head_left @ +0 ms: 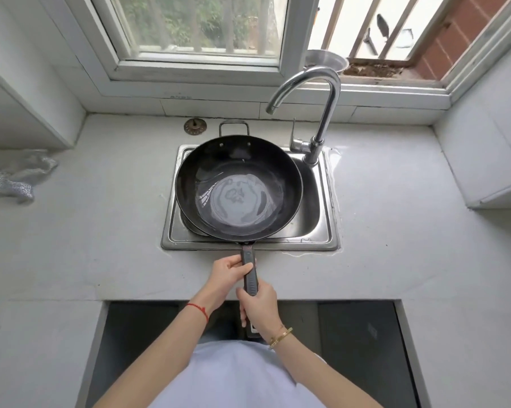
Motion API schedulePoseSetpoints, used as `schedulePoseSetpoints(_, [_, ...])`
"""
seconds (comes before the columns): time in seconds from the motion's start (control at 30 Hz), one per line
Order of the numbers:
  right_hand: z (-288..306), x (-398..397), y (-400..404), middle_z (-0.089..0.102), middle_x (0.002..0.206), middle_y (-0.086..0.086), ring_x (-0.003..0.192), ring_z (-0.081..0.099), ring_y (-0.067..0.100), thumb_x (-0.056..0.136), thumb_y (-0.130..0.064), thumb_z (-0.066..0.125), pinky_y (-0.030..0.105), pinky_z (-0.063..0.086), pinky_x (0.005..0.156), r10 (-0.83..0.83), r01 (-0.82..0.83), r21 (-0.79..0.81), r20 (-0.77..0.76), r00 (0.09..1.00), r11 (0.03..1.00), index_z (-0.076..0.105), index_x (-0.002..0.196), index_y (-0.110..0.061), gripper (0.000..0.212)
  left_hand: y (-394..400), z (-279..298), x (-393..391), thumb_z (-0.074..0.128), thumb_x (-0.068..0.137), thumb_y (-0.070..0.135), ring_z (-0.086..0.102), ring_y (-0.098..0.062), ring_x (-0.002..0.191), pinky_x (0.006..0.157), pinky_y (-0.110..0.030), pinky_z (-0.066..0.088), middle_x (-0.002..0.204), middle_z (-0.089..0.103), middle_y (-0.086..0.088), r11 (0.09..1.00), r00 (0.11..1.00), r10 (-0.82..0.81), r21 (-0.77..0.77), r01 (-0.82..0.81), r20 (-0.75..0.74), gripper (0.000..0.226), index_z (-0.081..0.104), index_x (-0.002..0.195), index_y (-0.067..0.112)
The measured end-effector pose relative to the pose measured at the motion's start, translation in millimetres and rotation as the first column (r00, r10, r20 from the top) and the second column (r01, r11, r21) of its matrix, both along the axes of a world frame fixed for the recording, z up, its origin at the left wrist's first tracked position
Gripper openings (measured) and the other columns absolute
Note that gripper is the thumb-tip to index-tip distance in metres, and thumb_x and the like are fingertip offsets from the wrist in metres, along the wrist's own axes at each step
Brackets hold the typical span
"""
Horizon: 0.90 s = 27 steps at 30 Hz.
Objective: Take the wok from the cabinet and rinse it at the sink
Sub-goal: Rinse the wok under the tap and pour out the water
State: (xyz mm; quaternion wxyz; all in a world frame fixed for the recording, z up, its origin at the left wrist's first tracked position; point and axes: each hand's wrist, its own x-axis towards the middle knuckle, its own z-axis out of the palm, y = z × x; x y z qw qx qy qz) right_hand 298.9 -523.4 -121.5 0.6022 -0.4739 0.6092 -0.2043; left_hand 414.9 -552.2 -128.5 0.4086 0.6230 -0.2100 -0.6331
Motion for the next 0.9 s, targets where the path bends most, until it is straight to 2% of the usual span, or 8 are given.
schedulePoseSetpoints(0.1, [-2.6,3.5,1.4,0.056,0.043,-0.002,0.032,0.053,0.015,0.087,-0.011,0.058,0.024,0.044,0.034,0.026,-0.026,0.005,-0.024,0.999,1.000,0.053,0.082,-0.012,0.007,2.7,-2.7,4.1,0.066,0.088,0.000,0.070,-0.015,0.099,0.080,-0.018,0.056,0.101,0.076,-0.003,1.000,1.000,-0.016,0.012,0.016,-0.013,0.020,0.073,0.098,0.015])
schedulePoseSetpoints(0.23, [-0.1,4.1,0.0,0.060,0.053,0.000,0.037,0.058,0.016,0.087,-0.015,0.059,0.028,0.051,0.039,0.055,-0.054,0.025,-0.030,0.998,0.998,0.053,0.084,-0.016,0.006,2.6,-4.9,9.6,0.067,0.088,0.001,0.070,-0.018,0.104,0.087,-0.023,0.054,0.108,0.075,-0.007,0.999,0.999,-0.046,0.012,0.047,-0.024,0.022,0.071,0.107,0.010])
schedulePoseSetpoints(0.37, [2.2,-5.1,-4.4,0.066,0.071,0.006,0.059,0.064,0.018,0.086,-0.033,0.063,0.038,0.057,0.060,0.167,-0.174,-0.027,-0.173,0.971,0.984,0.057,0.088,-0.016,0.019,2.2,-7.1,6.9,0.067,0.088,0.001,0.069,-0.018,0.106,0.092,-0.026,0.054,0.110,0.074,-0.007,0.999,0.998,-0.049,0.009,0.049,-0.032,0.023,0.070,0.109,0.010])
schedulePoseSetpoints(0.5, [7.7,-33.1,-17.1,0.065,0.074,-0.005,0.063,0.060,0.006,0.082,-0.056,0.065,0.028,0.052,0.062,0.222,-0.274,-0.150,-0.291,0.930,0.950,0.055,0.102,-0.025,0.038,1.6,-7.9,3.3,0.066,0.088,0.002,0.068,-0.020,0.107,0.096,-0.030,0.052,0.110,0.073,-0.007,0.999,0.999,-0.046,0.021,0.046,-0.014,0.028,0.067,0.117,0.005])
schedulePoseSetpoints(0.57, [13.7,-48.5,-32.7,0.066,0.083,-0.007,0.073,0.063,0.006,0.083,-0.051,0.068,0.028,0.056,0.069,0.190,-0.262,-0.238,-0.286,0.939,0.935,0.056,0.110,-0.024,0.039,1.7,-5.7,2.6,0.065,0.089,0.000,0.067,-0.023,0.106,0.097,-0.032,0.051,0.108,0.073,-0.008,0.999,0.999,-0.030,0.035,0.031,-0.033,0.028,0.067,0.117,0.003])
schedulePoseSetpoints(0.67, [21.5,-65.0,-68.1,0.066,0.101,-0.002,0.091,0.064,0.012,0.087,-0.032,0.072,0.035,0.057,0.081,0.115,-0.224,-0.376,-0.291,0.950,0.899,0.060,0.115,-0.016,0.034,0.5,-1.9,1.7,0.062,0.090,-0.002,0.067,-0.028,0.106,0.102,-0.038,0.049,0.103,0.072,-0.010,0.997,0.999,-0.015,0.069,0.017,-0.034,0.028,0.066,0.117,-0.002])
schedulePoseSetpoints(0.77, [27.2,-70.5,-112.9,0.065,0.115,0.004,0.102,0.062,0.018,0.090,-0.025,0.070,0.038,0.054,0.092,0.057,-0.222,-0.477,-0.336,0.940,0.850,0.060,0.123,-0.010,0.037,-2.2,0.9,-0.6,0.062,0.090,-0.001,0.066,-0.032,0.111,0.104,-0.041,0.049,0.110,0.071,-0.016,0.994,1.000,-0.017,0.103,0.017,0.007,0.031,0.064,0.120,-0.004])
schedulePoseSetpoints(0.9, [37.8,-63.9,-180.8,0.060,0.130,0.012,0.122,0.055,0.023,0.094,-0.022,0.064,0.036,0.043,0.108,-0.006,-0.234,-0.563,-0.391,0.920,0.793,0.055,0.133,-0.004,0.044,-3.9,4.1,-7.0,0.064,0.090,0.001,0.066,-0.023,0.102,0.093,-0.031,0.053,0.113,0.070,-0.014,0.994,0.998,0.004,0.113,-0.011,0.065,0.034,0.062,0.124,-0.002])
